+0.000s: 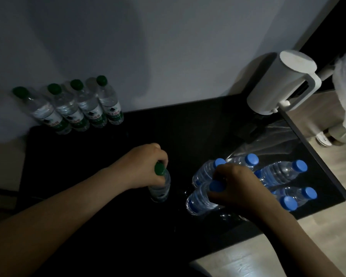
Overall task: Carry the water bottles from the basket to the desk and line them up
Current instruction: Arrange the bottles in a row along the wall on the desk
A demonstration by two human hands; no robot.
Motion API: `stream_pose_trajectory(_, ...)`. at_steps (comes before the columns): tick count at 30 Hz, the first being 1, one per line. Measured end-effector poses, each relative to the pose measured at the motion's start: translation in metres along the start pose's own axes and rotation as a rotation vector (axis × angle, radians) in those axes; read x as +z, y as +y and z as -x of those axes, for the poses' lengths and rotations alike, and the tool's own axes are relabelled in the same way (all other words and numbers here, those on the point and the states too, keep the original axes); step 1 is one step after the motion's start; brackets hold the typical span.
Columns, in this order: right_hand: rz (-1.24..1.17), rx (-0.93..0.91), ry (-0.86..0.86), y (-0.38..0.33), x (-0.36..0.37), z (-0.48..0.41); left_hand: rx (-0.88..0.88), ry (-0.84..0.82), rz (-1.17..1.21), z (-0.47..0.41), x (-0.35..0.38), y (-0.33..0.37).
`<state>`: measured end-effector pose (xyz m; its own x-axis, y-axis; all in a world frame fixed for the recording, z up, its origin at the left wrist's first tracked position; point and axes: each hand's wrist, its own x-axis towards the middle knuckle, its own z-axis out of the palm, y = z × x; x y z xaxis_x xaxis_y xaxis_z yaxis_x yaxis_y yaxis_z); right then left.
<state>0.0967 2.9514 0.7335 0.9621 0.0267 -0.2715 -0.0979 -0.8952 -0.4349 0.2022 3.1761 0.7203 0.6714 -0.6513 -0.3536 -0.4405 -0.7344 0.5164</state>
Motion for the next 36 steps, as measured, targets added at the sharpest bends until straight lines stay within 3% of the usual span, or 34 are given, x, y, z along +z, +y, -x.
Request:
stream_pose_trajectory(12, 0.037, -0.182, 0.087, -0.043, -0.015, -0.07, -0.062, 0.256, -0.04, -0.018, -0.053, -0.057)
stream_pose_trajectory(36, 0.074, -0.198, -0.049, -0.058, -0.045, -0.196, -0.162, 0.363, -0.095, -0.149, -0.163, -0.119)
